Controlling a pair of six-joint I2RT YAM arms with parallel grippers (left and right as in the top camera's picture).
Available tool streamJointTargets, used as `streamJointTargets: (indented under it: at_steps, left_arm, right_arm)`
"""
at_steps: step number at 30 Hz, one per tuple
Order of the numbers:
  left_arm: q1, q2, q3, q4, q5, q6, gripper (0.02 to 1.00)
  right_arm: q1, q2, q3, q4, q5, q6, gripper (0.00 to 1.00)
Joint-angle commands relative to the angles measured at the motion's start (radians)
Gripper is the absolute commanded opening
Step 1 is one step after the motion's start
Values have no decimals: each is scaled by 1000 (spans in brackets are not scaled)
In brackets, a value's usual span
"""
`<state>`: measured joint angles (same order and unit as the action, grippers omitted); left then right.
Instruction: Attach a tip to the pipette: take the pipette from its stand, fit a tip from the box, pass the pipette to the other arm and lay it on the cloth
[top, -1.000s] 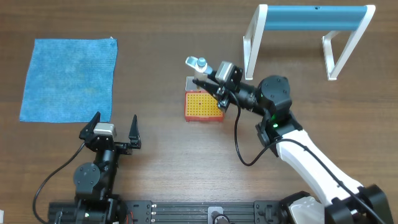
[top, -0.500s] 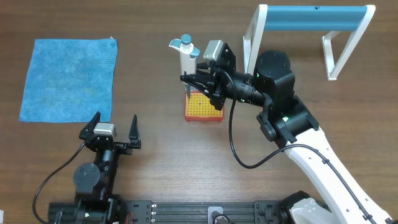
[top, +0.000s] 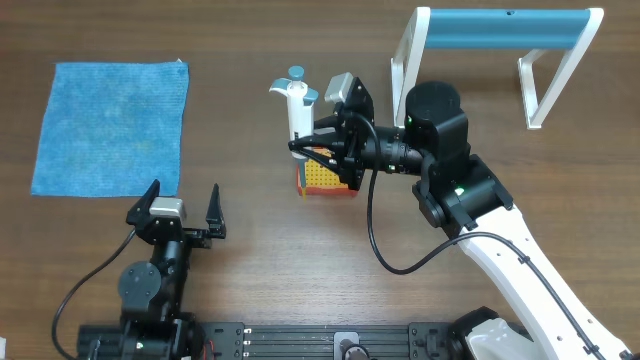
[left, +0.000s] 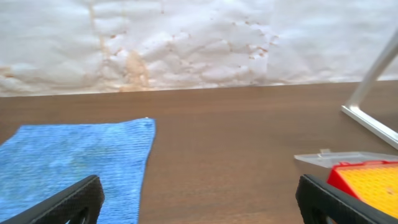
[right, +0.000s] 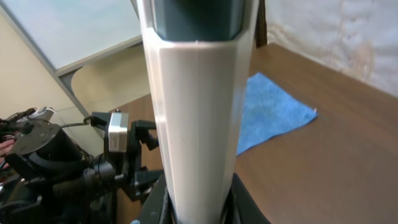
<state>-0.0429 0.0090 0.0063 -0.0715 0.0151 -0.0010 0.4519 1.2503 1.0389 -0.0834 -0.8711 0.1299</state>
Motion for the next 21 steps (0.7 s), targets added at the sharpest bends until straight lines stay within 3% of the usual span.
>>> streamJointTargets:
  at_steps: [1,14,16,18,21]
  left_arm:
    - [-3,-5,-1,-3,-68,10,996]
    - [-3,-5,-1,-3,-63,8,998]
    - [-3,-5,-1,-4,40,-62,993]
    - [-3,-6,-1,66,265,-261,996]
    - [-3,-6,-1,145,421,-336,996]
  right_arm:
    - [3,-14,16,-52,-25,8,75]
    - [3,-14,16,-54,-57,7,75]
    - [-2,-15,16,-54,-104,7,75]
    - [-19,-16,16,-55,-169,8,75]
    - [-55,-16,16,-55,-225,9,75]
